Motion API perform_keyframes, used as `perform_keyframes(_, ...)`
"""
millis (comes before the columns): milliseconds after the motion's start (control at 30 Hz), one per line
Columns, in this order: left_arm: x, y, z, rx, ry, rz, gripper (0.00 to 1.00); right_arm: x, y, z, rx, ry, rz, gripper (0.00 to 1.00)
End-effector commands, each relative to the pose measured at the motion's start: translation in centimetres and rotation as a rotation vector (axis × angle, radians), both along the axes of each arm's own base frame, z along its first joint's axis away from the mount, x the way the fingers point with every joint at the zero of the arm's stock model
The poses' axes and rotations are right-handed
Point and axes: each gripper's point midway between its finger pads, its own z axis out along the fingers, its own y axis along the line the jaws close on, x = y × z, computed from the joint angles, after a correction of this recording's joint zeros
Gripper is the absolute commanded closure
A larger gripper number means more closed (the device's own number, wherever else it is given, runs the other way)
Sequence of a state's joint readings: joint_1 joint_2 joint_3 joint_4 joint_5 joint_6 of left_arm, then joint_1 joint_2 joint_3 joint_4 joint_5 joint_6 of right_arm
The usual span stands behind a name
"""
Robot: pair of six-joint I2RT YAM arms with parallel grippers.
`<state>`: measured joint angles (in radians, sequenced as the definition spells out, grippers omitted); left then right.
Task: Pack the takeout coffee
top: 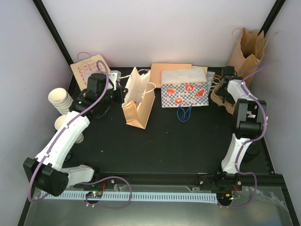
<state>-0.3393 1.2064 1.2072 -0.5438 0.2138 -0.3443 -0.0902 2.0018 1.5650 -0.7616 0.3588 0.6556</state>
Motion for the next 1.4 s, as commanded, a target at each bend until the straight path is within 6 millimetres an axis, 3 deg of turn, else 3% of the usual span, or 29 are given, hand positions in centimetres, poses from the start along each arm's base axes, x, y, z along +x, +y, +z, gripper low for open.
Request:
perform_keyframes(0, 0.0, -0.2, 1.8, -0.035, -0.055, -0.020, 0.99, 0.8, 0.0, 0.2, 0.014, -0.023, -0.005, 0.31)
perform_keyframes(167, -0.1, -0.1, 1.8, -0.037, -0.061, -0.020, 0.99, 0.8, 0.8, -0.1, 0.054, -0.024, 0.007, 0.36)
perform_keyframes(500, -0.6, -0.2, 2.1, -0.038, -0.075, -0.036, 0.95, 0.4, 1.5, 1.8, 0.076, -0.067, 0.046, 0.47)
perform_keyframes(700, -0.9, -0.2, 2.3, -0.039, -0.081, -0.044, 0.92, 0.1, 2.1, 3.0, 0.046, -0.066, 0.070, 0.49)
perform_keyframes(767, -0.9, -0.1, 2.3, -0.038, -0.084, -0.045, 0.91, 0.1, 2.2, 3.2, 0.048, -0.070, 0.077, 0.56)
perform_keyframes(933, -1.1, -0.1, 2.4, -0.035, -0.087, -0.046, 0.77, 0.1, 2.2, 3.4, 0.045, -0.066, 0.087, 0.57)
perform_keyframes(1067, -1.5, 0.1, 2.9, -0.036, -0.106, -0.046, 0.70, 0.8, 3.6, 3.9, 0.036, -0.061, 0.179, 0.54)
perform_keyframes(1267, -2.7, 0.9, 5.6, -0.045, -0.202, -0.029, 0.53, 2.5, 7.4, 4.4, 0.010, -0.058, 0.377, 0.50)
perform_keyframes(1367, -3.9, 1.7, 7.3, -0.054, -0.269, -0.013, 0.46, 2.9, 8.2, 4.4, 0.000, -0.056, 0.406, 0.49)
